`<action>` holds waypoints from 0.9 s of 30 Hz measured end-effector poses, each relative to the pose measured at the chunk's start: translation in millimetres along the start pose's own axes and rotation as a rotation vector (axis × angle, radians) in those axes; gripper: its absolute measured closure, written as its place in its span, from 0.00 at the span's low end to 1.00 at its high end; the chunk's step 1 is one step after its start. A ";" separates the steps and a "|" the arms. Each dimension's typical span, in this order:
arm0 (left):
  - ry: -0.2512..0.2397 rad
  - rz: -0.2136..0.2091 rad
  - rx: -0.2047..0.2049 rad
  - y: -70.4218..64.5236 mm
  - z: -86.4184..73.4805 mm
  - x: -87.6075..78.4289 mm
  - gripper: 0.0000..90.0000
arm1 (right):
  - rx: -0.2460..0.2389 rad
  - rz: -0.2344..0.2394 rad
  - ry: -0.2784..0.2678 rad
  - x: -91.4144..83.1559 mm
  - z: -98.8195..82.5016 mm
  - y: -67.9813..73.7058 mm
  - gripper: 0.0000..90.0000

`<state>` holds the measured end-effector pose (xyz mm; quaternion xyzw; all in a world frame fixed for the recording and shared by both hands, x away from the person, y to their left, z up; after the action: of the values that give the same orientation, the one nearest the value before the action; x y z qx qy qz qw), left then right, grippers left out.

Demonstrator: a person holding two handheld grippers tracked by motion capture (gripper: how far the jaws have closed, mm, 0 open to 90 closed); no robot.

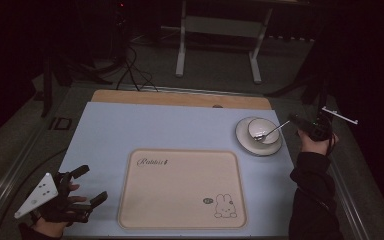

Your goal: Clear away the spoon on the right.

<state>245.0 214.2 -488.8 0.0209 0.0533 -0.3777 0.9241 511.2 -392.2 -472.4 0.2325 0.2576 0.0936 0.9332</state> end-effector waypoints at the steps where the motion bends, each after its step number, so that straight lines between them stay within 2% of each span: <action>1: 0.001 0.001 -0.001 0.0 -0.3 -0.1 0.00 | 0.008 0.008 0.007 1.7 -0.4 -1.5 0.42; 8: 0.006 0.012 0.005 -1.0 -1.2 -2.0 0.00 | 0.076 0.006 0.019 16.1 -1.3 -15.9 0.45; 10: 0.008 0.014 0.005 -1.6 -1.5 -2.2 0.00 | 0.078 -0.015 0.029 20.1 -2.5 -20.5 0.45; 15: 0.017 0.026 0.015 -1.2 -3.0 -3.4 0.00 | 0.126 0.010 0.017 24.5 1.4 -25.5 0.47; 17: 0.018 0.029 0.018 -1.3 -3.3 -3.9 0.00 | 0.131 0.017 0.018 26.4 2.7 -25.9 0.49; 22: 0.018 0.037 0.017 -0.9 -3.6 -6.1 0.00 | 0.148 0.027 0.022 32.1 1.7 -27.5 0.61; 24: 0.018 0.037 0.017 -0.9 -3.6 -6.1 0.00 | 0.146 0.024 0.021 33.2 1.3 -28.1 0.61; 25: 0.020 0.042 0.014 -0.4 -3.9 -7.0 0.00 | 0.151 0.034 0.031 35.3 -0.2 -27.1 0.69; 27: 0.020 0.043 0.015 -0.5 -4.0 -7.0 0.00 | 0.157 0.040 0.033 36.5 -0.4 -26.9 0.73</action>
<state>239.3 219.0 -492.0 0.0328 0.0592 -0.3581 0.9312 543.6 -404.9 -501.6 0.3087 0.2749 0.0954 0.9056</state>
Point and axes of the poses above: each handheld gripper's, and its own axes: x roughly forward along the jaws, z roughly out of its top, y roughly to its left, the point moved 9 cm from there along x, roughly forward along the jaws, and after that the axes turned 4 degrees about x, right-handed, at the moved point
